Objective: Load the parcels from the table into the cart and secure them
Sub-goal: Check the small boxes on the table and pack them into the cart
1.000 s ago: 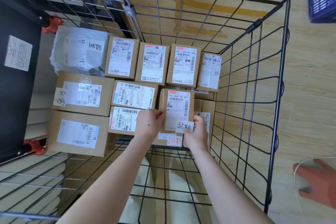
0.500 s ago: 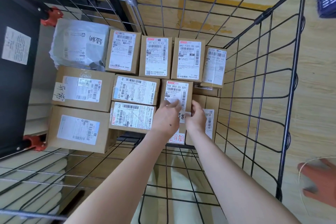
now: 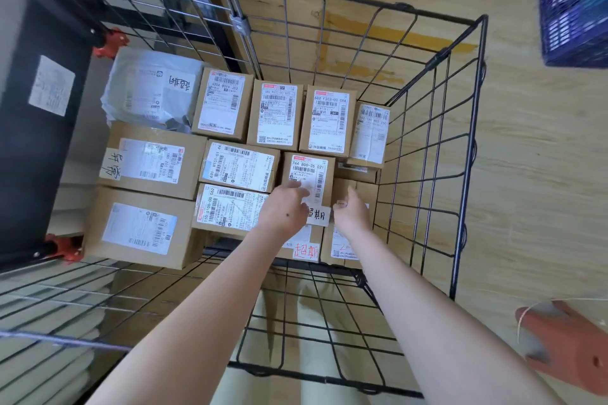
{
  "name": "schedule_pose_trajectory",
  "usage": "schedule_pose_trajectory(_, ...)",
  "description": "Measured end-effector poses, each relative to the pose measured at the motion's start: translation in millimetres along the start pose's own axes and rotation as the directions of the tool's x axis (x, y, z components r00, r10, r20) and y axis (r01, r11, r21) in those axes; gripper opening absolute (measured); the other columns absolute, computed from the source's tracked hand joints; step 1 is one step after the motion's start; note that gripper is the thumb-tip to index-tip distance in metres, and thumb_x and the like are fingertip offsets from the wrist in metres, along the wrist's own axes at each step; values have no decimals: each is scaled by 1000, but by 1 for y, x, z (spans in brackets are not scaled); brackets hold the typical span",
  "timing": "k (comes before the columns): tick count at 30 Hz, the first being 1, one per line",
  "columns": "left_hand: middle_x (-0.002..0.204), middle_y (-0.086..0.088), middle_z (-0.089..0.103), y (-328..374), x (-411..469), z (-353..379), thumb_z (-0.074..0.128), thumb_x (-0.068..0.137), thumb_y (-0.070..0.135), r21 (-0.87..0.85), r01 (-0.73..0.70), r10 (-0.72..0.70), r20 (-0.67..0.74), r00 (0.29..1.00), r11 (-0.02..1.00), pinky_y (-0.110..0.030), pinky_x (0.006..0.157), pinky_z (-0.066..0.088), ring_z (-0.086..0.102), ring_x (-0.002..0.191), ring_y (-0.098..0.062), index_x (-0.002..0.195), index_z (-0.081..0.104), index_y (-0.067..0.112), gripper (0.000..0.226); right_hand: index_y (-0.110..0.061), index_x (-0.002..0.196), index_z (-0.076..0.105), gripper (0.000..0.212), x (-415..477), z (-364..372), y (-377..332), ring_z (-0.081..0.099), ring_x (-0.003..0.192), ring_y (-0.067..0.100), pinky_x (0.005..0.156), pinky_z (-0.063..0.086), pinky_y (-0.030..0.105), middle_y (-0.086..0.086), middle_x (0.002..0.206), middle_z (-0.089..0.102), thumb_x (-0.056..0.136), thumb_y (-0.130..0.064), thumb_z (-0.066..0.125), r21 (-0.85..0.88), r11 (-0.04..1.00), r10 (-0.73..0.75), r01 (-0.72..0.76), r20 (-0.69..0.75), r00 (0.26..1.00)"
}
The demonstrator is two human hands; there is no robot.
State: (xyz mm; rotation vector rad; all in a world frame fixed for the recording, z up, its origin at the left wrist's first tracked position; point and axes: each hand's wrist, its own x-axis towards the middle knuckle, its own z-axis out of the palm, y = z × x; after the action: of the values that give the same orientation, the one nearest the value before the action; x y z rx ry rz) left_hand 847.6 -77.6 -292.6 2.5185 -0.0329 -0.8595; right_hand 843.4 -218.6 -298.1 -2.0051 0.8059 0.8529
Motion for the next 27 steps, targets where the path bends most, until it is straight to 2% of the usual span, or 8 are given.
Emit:
schedule_pose_trajectory(4,119,-4,64,13,-25,-31,53,92,11,-118,35,-52,-142,988,992,-36,84,53,62,104,-24,113,68,12,26,-15,150,30,53,-31,-29,-18,49,128,23,98,44,29,8,147,44,99,-6,42,5,995,-98,98,-30,995)
schedule_pose_trajectory(8,95,-2,71,34,-61,-74,52,91,13,-211,62,-114,-247,962,976,-29,69,53,65,84,-19,105,70,15,23,-16,140,46,42,-75,-61,-44,55,93,11,68,43,18,6,134,56,99,-7,43,-68,965,-251,254,42,967)
schedule_pose_trajectory(11,79,0,68,53,-98,-103,52,90,12,-305,47,-151,-327,933,951,-23,55,46,61,66,-15,98,69,14,19,-18,133,52,34,-117,-80,-61,61,85,12,58,47,19,2,127,59,100,-13,44,-125,925,-347,359,109,931)
schedule_pose_trajectory(14,78,2,68,71,-141,-124,53,89,11,-356,17,-166,-393,905,934,-17,54,44,58,63,-7,93,69,13,16,-23,127,55,29,-159,-93,-73,54,59,8,48,42,18,-4,115,58,101,-17,45,-171,875,-430,453,155,889)
schedule_pose_trajectory(19,83,4,68,91,-211,-155,53,85,15,-443,5,-254,-505,825,896,-29,67,53,62,74,-12,87,65,22,15,-26,125,57,28,-226,-107,-96,60,77,7,60,49,20,-6,116,59,99,-19,48,-202,777,-550,596,242,799)
schedule_pose_trajectory(22,84,7,66,95,-250,-170,53,86,16,-486,1,-321,-576,751,874,-25,67,53,62,78,-8,85,64,27,15,-28,120,59,25,-263,-105,-109,65,91,15,74,53,27,-8,115,60,99,-21,48,-201,706,-612,679,309,728)
schedule_pose_trajectory(24,84,6,66,95,-279,-179,54,86,14,-492,4,-354,-622,698,871,-17,65,46,59,78,-7,88,67,21,15,-28,120,60,25,-287,-99,-116,62,97,13,75,49,21,-8,112,60,99,-20,49,-208,643,-648,737,364,669)
schedule_pose_trajectory(27,82,5,66,91,-329,-184,55,86,14,-516,22,-421,-672,609,856,-23,67,46,59,80,-10,89,69,17,15,-28,121,60,25,-322,-88,-124,58,91,6,71,44,16,-7,112,59,99,-22,49,-224,543,-670,809,465,579)
